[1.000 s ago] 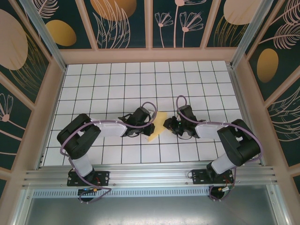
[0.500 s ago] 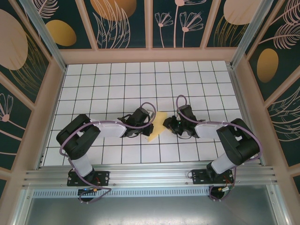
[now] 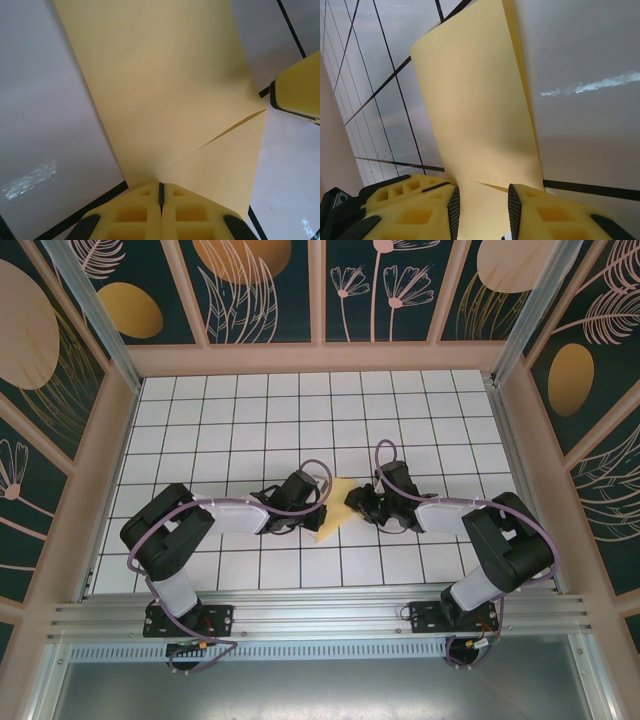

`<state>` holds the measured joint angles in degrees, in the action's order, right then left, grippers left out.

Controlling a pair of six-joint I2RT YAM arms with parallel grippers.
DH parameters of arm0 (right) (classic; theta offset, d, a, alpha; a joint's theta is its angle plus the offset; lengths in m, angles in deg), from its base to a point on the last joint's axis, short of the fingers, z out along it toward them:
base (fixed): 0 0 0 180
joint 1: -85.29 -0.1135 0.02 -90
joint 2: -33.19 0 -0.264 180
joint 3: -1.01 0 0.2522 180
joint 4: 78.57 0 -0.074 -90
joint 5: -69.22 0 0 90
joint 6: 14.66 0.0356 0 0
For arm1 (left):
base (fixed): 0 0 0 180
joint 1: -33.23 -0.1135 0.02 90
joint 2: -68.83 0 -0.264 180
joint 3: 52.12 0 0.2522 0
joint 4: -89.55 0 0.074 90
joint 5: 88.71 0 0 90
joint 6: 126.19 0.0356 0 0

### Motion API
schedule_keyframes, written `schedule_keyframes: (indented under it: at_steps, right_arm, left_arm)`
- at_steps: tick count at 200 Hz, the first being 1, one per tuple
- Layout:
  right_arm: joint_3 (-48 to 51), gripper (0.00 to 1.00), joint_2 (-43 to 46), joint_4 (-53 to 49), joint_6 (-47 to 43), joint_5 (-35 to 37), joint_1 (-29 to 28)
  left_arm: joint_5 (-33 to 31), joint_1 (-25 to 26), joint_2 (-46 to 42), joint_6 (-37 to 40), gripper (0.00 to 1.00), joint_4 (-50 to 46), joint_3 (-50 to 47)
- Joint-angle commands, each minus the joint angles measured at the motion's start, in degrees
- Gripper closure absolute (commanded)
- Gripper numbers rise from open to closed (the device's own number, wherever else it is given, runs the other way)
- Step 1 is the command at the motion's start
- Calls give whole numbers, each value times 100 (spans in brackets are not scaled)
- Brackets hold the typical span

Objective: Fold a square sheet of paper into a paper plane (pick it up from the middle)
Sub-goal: Third fold the triangle at the center of the table.

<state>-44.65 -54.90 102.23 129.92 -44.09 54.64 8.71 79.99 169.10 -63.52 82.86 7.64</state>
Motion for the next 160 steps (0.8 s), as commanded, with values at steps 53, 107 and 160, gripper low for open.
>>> schedule_keyframes:
  at_steps: [53,107,160]
  right_arm:
    - [-71,65,286,-569,-54,513,-37]
    - [-91,65,276,-559,-75,477,-176]
    - [-82,65,286,-575,-67,517,-204]
  left_arm:
    - [30,-28,-385,-123,85,21,67]
    - [44,-40,-636,-108,87,-201,329]
    - [-176,-36,-822,-179,88,-291,297]
